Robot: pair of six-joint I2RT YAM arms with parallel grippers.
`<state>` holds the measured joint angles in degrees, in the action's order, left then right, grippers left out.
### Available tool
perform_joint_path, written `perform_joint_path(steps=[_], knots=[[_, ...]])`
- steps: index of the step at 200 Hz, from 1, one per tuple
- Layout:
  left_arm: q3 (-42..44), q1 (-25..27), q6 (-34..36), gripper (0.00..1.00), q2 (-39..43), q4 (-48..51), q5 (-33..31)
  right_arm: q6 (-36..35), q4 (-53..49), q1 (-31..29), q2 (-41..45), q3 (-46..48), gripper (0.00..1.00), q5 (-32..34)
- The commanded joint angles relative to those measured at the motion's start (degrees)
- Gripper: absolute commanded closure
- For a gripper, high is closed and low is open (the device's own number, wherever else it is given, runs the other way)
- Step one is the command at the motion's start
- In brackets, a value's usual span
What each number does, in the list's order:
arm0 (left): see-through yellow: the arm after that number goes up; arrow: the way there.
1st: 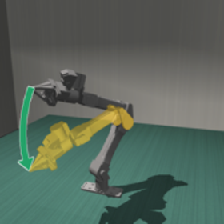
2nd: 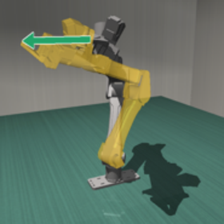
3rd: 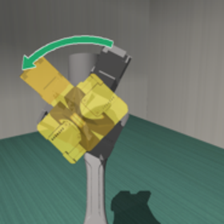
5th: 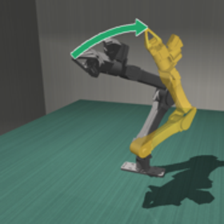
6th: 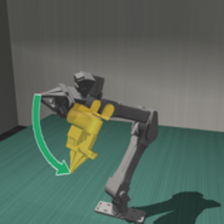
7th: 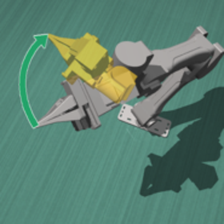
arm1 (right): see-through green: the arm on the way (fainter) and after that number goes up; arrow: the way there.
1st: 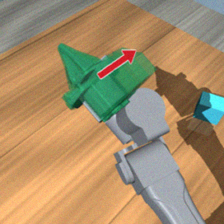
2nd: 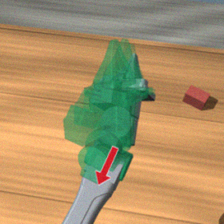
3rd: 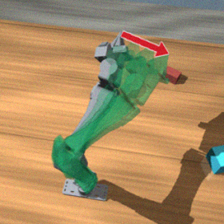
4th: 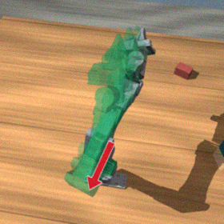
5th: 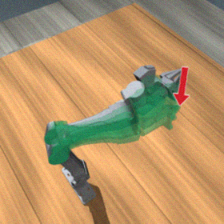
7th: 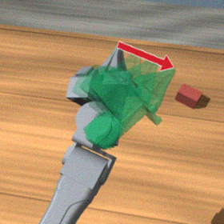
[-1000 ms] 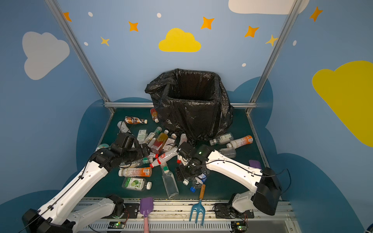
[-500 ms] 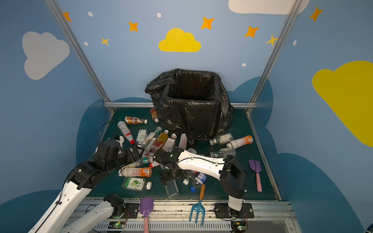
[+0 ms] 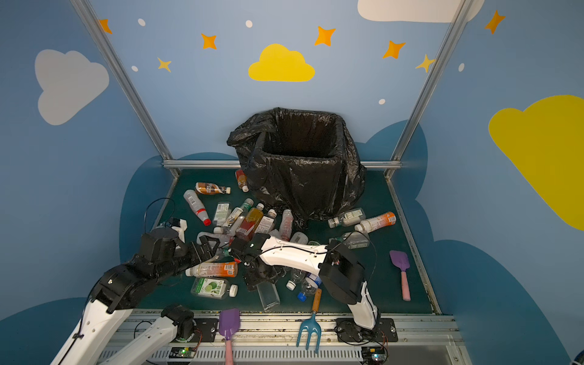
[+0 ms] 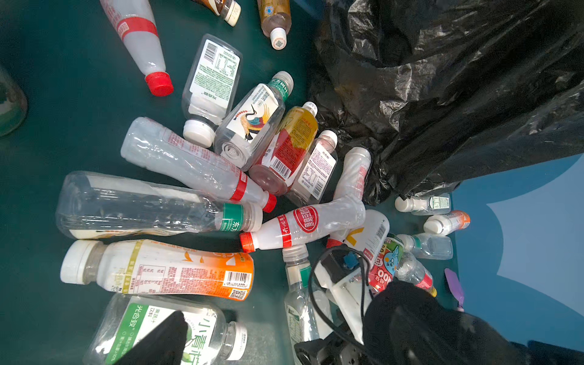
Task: Throw the plastic bottles in the bin
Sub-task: 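Grasp the clear green-label bottle with the right gripper, then lift the green-label bottle with the right gripper while the left gripper hovers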
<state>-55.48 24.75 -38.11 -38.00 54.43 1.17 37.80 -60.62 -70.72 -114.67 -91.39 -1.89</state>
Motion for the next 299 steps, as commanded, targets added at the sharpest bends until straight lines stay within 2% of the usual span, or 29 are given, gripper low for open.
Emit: perform_joint_path(steps=[1, 51, 79, 97, 136, 172, 191, 207, 239, 258, 273, 279, 285, 299], knots=[[-0.9, -0.2, 1.6, 0.00, 0.6, 2.5, -0.6, 1.5, -2.2, -0.6, -2.1, -2.2, 0.10, 1.2], [-1.6, -0.3, 2.5, 0.00, 1.8, 4.3, -1.9, 2.6, -4.4, -0.5, -5.0, -3.6, 0.13, 2.9], [-1.0, -0.4, 2.8, 0.00, 2.0, 4.6, -2.2, 3.1, -4.0, -0.5, -4.6, -2.4, 0.24, 3.4], [-0.5, -0.4, 2.6, 0.00, 1.9, 4.3, -2.0, 3.2, -3.3, -0.5, -3.2, -1.3, 0.36, 3.7], [-0.2, -0.4, 2.3, 0.00, 2.1, 3.9, -2.4, 2.4, -5.7, -1.2, 2.4, -2.5, 0.40, 5.1], [0.0, -0.5, 2.4, 0.00, 1.3, 3.4, -2.7, 1.0, -10.0, -1.8, 9.3, -9.0, 0.41, 9.5], [-0.5, -0.5, 2.9, 0.00, -0.1, 2.2, -2.9, -0.9, -12.6, -0.8, 12.2, -16.9, 0.41, 16.0], [-1.6, -0.6, 3.9, 0.00, -2.4, 1.0, -3.1, -6.5, -12.3, 0.5, 13.0, -25.3, 0.41, 22.7], [-5.7, -0.7, 5.9, 0.00, -7.8, -0.6, -3.4, -23.8, 0.1, 6.2, 11.7, -41.3, 0.40, 30.3], [-7.8, -0.9, 6.8, 0.00, -10.4, -1.4, -3.5, -35.3, 19.8, 11.5, 11.3, -42.4, 0.40, 33.1], [-9.1, -1.0, 7.3, 0.00, -12.0, -1.7, -3.5, -38.2, 33.8, 17.8, 8.8, -43.6, 0.40, 30.7], [-9.6, -1.2, 7.4, 0.00, -12.5, -1.7, -3.5, -38.1, 36.3, 20.0, 6.9, -45.6, 0.38, 30.0], [-10.0, -1.2, 7.4, 0.00, -12.9, -1.7, -3.5, -37.5, 37.2, 23.2, 3.0, -50.3, 0.30, 29.0], [-10.6, -1.4, 7.5, 0.00, -13.6, -1.6, -3.8, -37.2, 33.8, 28.4, -6.8, -65.4, 0.15, 30.0]])
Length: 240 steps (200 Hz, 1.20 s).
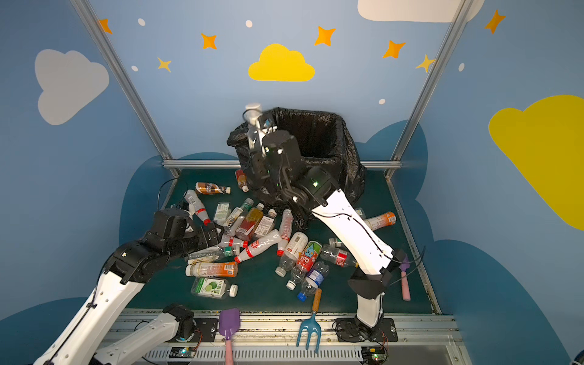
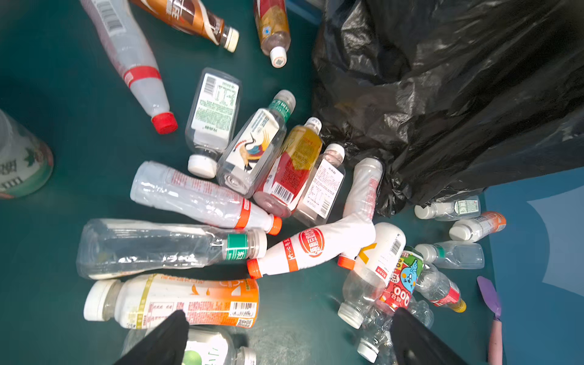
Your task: Throw the plastic bottles in the bin
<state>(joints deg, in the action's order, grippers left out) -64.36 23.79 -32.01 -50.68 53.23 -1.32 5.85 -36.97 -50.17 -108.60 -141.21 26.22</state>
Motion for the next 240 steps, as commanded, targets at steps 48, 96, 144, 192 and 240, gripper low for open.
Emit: perform_joint_path(steps=[48, 96, 144, 192, 240], knots=[[-3.1, -1.6, 1.6, 0.00, -0.2, 3.7, -3.9, -0.4, 2.7, 12.9, -6.3, -14.5, 0.09, 0.9], [1.3, -3.3, 0.6, 0.01, 0.4, 7.0, -2.0, 3.9, 8.5, 13.5, 22.4, 24.9, 0.11, -5.7], [8.3, -3.3, -0.6, 0.02, -2.0, 7.2, 3.3, 6.0, -2.5, 13.0, 38.9, 42.4, 0.13, -15.9], [14.3, -0.6, -2.5, 0.05, -3.4, -0.5, 8.0, 13.7, -12.6, 11.4, 44.5, 57.3, 0.18, -24.6], [8.1, 7.7, 8.4, 0.05, -16.2, -7.5, 3.3, 24.9, -9.5, 10.0, 45.9, 73.3, 0.27, -32.4]])
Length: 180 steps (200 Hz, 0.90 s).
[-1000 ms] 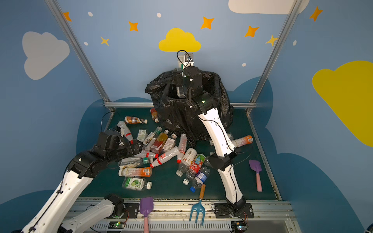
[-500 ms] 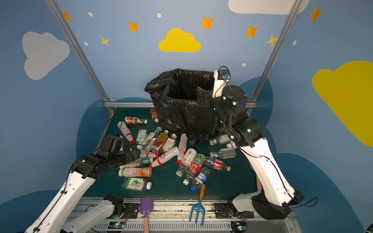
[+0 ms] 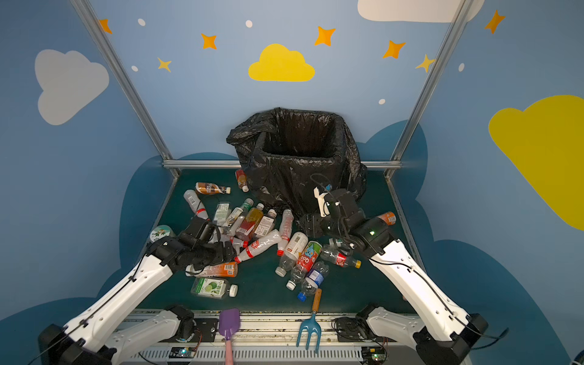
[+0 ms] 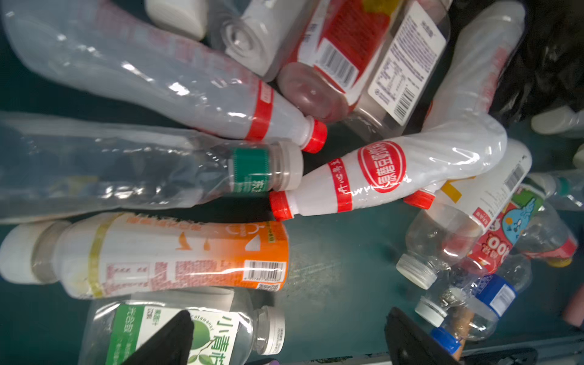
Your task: Throw the plastic bottles in the bin
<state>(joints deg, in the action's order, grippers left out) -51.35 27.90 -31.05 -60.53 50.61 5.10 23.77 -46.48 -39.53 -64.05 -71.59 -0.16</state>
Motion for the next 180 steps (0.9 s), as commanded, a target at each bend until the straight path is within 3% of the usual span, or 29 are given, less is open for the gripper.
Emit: perform_joint_path(steps=[1, 25, 52, 86, 180], knots=[[-5.2, 3.7, 7.8, 0.05, -6.7, -4.9, -3.3, 7.1, 0.0, -0.7, 1.3, 3.8, 0.28, -6.2], [-10.5, 7.9, 16.2, 0.05, -14.9, -5.9, -9.4, 7.6, -0.9, -1.1, 1.4, 6.9, 0.29, -6.8], [-12.9, 9.7, 23.1, 0.06, -21.4, -9.0, -10.5, 6.0, -4.1, -1.1, 2.1, 7.7, 0.29, -4.4], [-16.4, 10.9, 26.4, 0.07, -28.3, -7.9, -9.4, 3.9, -5.8, -0.6, 4.6, 9.0, 0.28, -1.3], [-23.8, 13.0, 31.4, 0.10, -39.8, -8.4, -10.4, 0.3, -6.9, 2.4, 6.4, 9.0, 0.27, -2.0]])
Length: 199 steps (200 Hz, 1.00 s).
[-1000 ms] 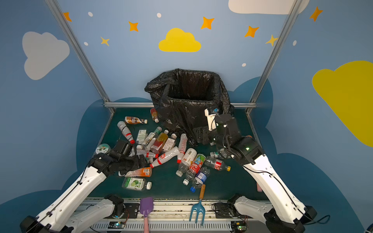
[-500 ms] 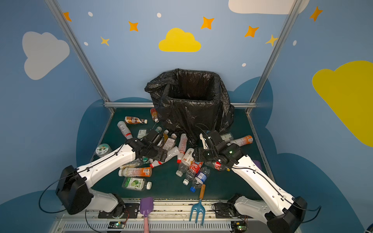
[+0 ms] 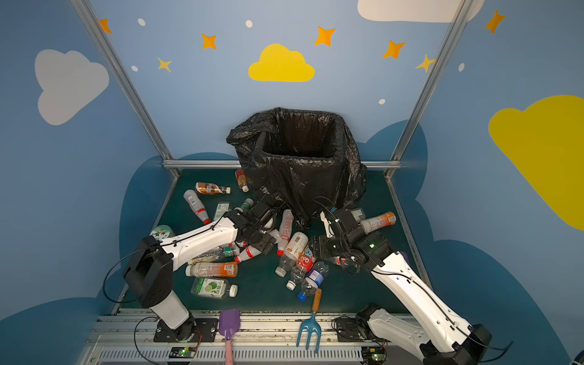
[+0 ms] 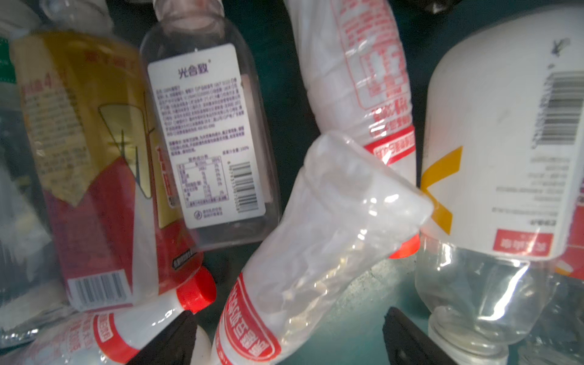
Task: Throw the plastic bottles in the bin
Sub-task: 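Grasp the clear red-band bottle with the left gripper while the right lowers, then lift the red-band bottle with the left gripper over the bin and release it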
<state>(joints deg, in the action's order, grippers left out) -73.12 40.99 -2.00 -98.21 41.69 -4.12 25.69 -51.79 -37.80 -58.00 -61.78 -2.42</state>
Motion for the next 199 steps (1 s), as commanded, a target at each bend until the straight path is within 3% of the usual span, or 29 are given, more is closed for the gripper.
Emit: perform_joint_path(steps=[1, 21, 59, 69, 86, 93, 144, 199], knots=[[-2.1, -0.1, 2.4, 0.11, -2.3, 0.6, -1.3, -1.7, -1.6, 0.8, 0.4, -0.8, 0.27, 0.2], [-3.1, 0.0, 3.3, 0.18, -4.5, 0.7, -1.9, -1.7, -1.7, 1.3, 0.3, -0.8, 0.27, -0.1], [-4.9, -0.1, 4.7, 0.19, -8.1, 1.2, -2.3, -1.5, -1.7, 2.0, 0.8, -0.7, 0.27, 0.0], [-5.7, 0.0, 5.1, 0.32, -8.8, 1.4, -2.5, -1.4, -1.7, 2.3, 1.0, -0.6, 0.27, 0.2], [-6.9, 0.0, 5.3, 0.75, -9.4, 2.2, -2.6, -1.3, -1.6, 2.6, 1.2, -0.3, 0.27, 0.3], [-7.1, 0.0, 5.3, 0.85, -9.5, 2.3, -2.9, -1.3, -1.6, 2.9, 1.3, -0.2, 0.27, 0.3], [-11.9, 0.0, 4.5, 0.86, -8.2, 7.1, -3.4, -1.4, -1.1, 3.9, 1.4, -0.1, 0.27, 0.1], [-16.3, 0.0, -1.0, 0.87, 4.4, 10.7, -5.0, -1.9, 0.1, 4.6, 0.1, -0.9, 0.27, -0.5]])
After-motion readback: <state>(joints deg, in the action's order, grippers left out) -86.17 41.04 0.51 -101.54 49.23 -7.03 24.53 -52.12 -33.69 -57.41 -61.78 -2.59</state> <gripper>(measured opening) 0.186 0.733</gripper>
